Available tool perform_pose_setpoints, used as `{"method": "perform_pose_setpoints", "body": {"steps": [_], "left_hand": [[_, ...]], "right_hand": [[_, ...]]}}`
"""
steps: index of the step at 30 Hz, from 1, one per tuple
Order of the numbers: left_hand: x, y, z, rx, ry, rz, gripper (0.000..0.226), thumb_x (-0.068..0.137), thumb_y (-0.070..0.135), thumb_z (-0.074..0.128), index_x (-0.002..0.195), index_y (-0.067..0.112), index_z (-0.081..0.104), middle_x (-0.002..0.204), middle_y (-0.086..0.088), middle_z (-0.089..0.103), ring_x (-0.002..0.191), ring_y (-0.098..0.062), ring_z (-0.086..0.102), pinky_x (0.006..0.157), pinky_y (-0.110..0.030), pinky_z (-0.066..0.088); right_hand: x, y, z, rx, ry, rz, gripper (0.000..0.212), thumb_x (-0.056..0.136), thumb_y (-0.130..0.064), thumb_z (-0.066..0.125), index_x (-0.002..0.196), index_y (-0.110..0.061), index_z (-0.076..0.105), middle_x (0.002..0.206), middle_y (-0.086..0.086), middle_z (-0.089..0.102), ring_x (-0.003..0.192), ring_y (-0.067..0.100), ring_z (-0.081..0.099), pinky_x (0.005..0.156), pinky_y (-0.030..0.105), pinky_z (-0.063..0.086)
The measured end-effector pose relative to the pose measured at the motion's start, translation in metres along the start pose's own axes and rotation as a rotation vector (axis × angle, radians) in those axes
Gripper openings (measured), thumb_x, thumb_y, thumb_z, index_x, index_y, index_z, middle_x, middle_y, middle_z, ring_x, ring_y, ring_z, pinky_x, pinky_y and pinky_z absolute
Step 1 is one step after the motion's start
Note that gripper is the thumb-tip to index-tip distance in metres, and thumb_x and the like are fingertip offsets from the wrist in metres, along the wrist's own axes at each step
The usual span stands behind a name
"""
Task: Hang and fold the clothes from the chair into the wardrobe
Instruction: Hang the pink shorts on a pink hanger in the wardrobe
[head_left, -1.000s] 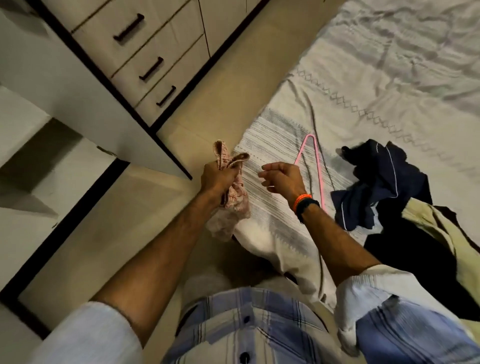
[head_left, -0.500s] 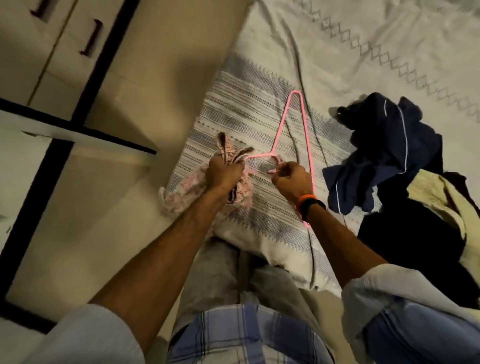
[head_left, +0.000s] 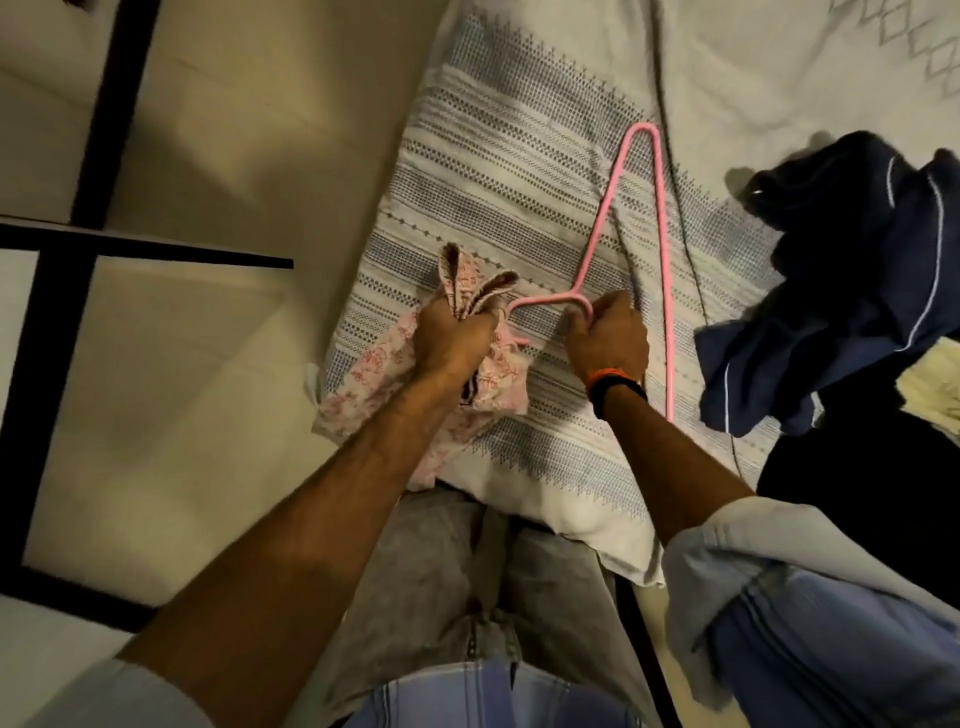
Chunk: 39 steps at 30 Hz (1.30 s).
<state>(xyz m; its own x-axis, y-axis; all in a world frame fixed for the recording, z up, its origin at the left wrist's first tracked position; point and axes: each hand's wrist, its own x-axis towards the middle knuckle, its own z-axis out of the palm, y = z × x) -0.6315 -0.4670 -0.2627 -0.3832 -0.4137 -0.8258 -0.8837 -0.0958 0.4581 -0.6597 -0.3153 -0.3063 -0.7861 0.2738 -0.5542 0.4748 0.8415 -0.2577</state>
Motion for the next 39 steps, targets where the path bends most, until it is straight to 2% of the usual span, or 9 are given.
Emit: {"method": "perform_pose_setpoints", "body": {"steps": [3, 8, 13, 17, 21, 24, 26, 34, 39], "left_hand": [[0.0, 0.004, -0.004, -0.013, -0.018, -0.023, 0.024, 0.09, 0.021, 0.069, 0.113, 0.014, 0.067, 0.098, -0.001, 0.072, 0.083, -0.014, 0.066, 0.071, -0.032, 0.055], [-0.003, 0.005, -0.009, -0.05, -0.031, -0.031, 0.01, 0.091, 0.02, 0.069, 0.099, 0.019, 0.063, 0.093, 0.001, 0.071, 0.082, -0.014, 0.065, 0.076, -0.035, 0.056], [-0.02, 0.006, -0.02, -0.098, -0.033, -0.038, 0.025, 0.088, 0.018, 0.071, 0.111, 0.009, 0.067, 0.092, -0.003, 0.072, 0.086, -0.02, 0.07, 0.079, -0.04, 0.06], [-0.038, 0.012, -0.039, -0.169, 0.016, -0.031, 0.019, 0.084, 0.021, 0.074, 0.1, 0.012, 0.071, 0.091, -0.004, 0.074, 0.087, -0.025, 0.071, 0.083, -0.044, 0.06], [-0.07, 0.011, -0.061, -0.239, 0.069, 0.024, 0.013, 0.082, 0.016, 0.073, 0.094, 0.012, 0.071, 0.085, -0.001, 0.073, 0.084, -0.022, 0.07, 0.085, -0.043, 0.059], [-0.103, 0.003, -0.086, -0.315, 0.135, 0.072, 0.033, 0.076, 0.017, 0.076, 0.106, 0.006, 0.072, 0.096, -0.003, 0.074, 0.09, -0.021, 0.071, 0.089, -0.042, 0.058], [-0.128, -0.005, -0.109, -0.403, 0.194, 0.115, 0.029, 0.083, 0.011, 0.074, 0.111, 0.004, 0.071, 0.101, -0.005, 0.073, 0.095, -0.02, 0.07, 0.092, -0.039, 0.056], [-0.2, -0.048, -0.217, -0.579, 0.383, 0.148, 0.031, 0.068, 0.027, 0.08, 0.093, 0.011, 0.073, 0.091, -0.008, 0.075, 0.086, -0.025, 0.072, 0.088, -0.043, 0.058], [-0.254, -0.079, -0.29, -0.695, 0.543, 0.173, 0.04, 0.078, 0.032, 0.074, 0.109, 0.006, 0.07, 0.1, -0.008, 0.073, 0.09, -0.025, 0.07, 0.088, -0.041, 0.057]], "right_hand": [[0.01, -0.004, 0.001, 0.001, 0.01, 0.01, 0.024, 0.092, -0.037, 0.065, 0.103, -0.016, 0.058, 0.097, 0.006, 0.068, 0.088, 0.027, 0.062, 0.073, 0.038, 0.053], [0.006, -0.007, -0.011, 0.229, -0.06, 0.041, 0.011, 0.089, -0.014, 0.066, 0.093, -0.017, 0.056, 0.085, 0.003, 0.069, 0.077, 0.024, 0.067, 0.071, 0.041, 0.059], [-0.018, -0.013, -0.038, 0.361, -0.086, -0.075, 0.029, 0.086, -0.003, 0.047, 0.102, -0.022, 0.061, 0.089, 0.008, 0.071, 0.077, 0.03, 0.07, 0.072, 0.047, 0.06], [-0.052, -0.028, -0.066, 0.533, -0.151, -0.124, 0.029, 0.087, 0.006, 0.047, 0.101, -0.015, 0.061, 0.09, 0.009, 0.07, 0.063, 0.023, 0.069, 0.053, 0.032, 0.058], [-0.085, -0.044, -0.086, 0.6, -0.301, -0.243, 0.019, 0.09, 0.004, 0.053, 0.095, -0.009, 0.066, 0.102, 0.009, 0.071, 0.051, 0.012, 0.063, 0.046, 0.024, 0.05], [-0.118, -0.061, -0.103, 0.632, -0.474, -0.366, 0.007, 0.095, -0.01, 0.061, 0.097, -0.009, 0.067, 0.091, 0.008, 0.072, 0.05, 0.014, 0.061, 0.044, 0.024, 0.049], [-0.147, -0.077, -0.112, 0.625, -0.554, -0.469, 0.01, 0.095, -0.021, 0.064, 0.1, -0.012, 0.067, 0.083, 0.006, 0.071, 0.051, 0.014, 0.061, 0.045, 0.025, 0.05], [-0.263, -0.148, -0.114, 0.548, -0.754, -0.766, 0.016, 0.094, -0.011, 0.064, 0.104, 0.002, 0.066, 0.077, 0.009, 0.069, 0.046, 0.018, 0.059, 0.043, 0.026, 0.049], [-0.347, -0.193, -0.102, 0.49, -0.872, -0.929, 0.004, 0.096, -0.007, 0.057, 0.094, -0.006, 0.061, 0.074, 0.008, 0.068, 0.047, 0.018, 0.062, 0.045, 0.027, 0.05]]}}
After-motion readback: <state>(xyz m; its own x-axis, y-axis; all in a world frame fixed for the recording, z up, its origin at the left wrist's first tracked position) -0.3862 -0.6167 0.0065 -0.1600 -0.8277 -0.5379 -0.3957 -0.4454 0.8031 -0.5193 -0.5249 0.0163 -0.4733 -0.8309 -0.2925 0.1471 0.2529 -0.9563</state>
